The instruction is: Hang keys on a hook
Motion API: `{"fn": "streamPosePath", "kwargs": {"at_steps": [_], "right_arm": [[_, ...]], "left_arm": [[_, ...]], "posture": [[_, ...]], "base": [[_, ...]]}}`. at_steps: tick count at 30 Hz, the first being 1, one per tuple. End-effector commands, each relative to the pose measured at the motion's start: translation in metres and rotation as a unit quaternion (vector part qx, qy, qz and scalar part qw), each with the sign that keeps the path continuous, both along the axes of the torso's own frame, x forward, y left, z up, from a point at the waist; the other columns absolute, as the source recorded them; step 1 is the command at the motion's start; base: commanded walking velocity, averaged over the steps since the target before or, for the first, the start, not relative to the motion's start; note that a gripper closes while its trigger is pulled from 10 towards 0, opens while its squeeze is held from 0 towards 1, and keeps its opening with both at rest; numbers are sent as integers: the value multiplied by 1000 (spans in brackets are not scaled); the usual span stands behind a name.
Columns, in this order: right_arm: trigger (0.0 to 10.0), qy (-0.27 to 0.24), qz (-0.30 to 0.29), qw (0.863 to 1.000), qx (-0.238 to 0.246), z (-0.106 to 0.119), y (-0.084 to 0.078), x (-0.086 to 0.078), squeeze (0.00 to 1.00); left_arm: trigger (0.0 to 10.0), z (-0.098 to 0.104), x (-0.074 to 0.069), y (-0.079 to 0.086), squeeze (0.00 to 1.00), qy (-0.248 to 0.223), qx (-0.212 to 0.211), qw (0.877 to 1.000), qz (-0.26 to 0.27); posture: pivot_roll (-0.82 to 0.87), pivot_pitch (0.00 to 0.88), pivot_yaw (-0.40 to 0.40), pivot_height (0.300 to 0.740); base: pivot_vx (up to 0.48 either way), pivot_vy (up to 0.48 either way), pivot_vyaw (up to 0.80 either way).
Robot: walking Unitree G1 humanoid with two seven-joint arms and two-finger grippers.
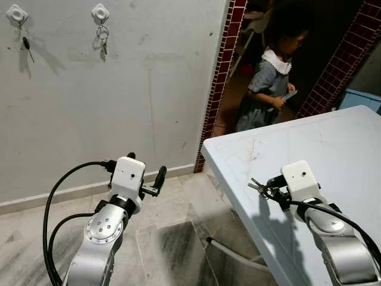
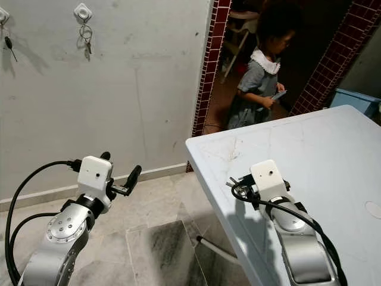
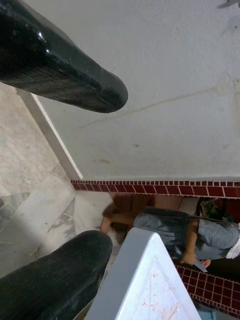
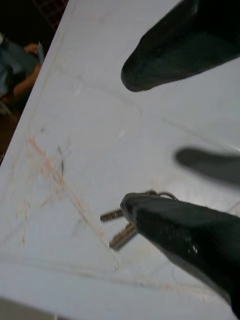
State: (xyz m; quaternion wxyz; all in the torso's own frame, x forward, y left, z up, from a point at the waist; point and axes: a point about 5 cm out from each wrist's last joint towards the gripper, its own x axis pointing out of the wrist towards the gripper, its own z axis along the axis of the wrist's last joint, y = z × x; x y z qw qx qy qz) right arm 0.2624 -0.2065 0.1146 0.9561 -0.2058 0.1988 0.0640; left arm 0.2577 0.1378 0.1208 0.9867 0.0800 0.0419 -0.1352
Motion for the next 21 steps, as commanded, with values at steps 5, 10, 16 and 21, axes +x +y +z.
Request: {"fn": "streamPosePath", "kwargs": {"at_steps": [5, 10, 16, 21], "right_arm": [[10000, 41, 20, 999, 10, -7, -15, -10, 878], [10000, 76, -21, 996, 32, -17, -23, -16, 416], [10000, 94, -55, 987, 118, -33, -2, -24, 0], [10000, 87, -89, 976, 178, -37, 15, -24, 0]], "left_arm": [[10000, 2, 3, -2, 0, -4, 0, 1000, -7], [10000, 2, 3, -1, 0, -4, 0, 1000, -6], [10000, 2, 3, -1, 0, -3, -2, 1000, -6], [10000, 2, 3, -1, 0, -2, -3, 1000, -6]], "posture": [[120, 9, -101, 740], [121, 8, -102, 740], [122, 11, -101, 740], [123, 12, -100, 740]], "base": [[0, 0, 0], [0, 0, 0], [0, 0, 0], [0, 0, 0]]}}
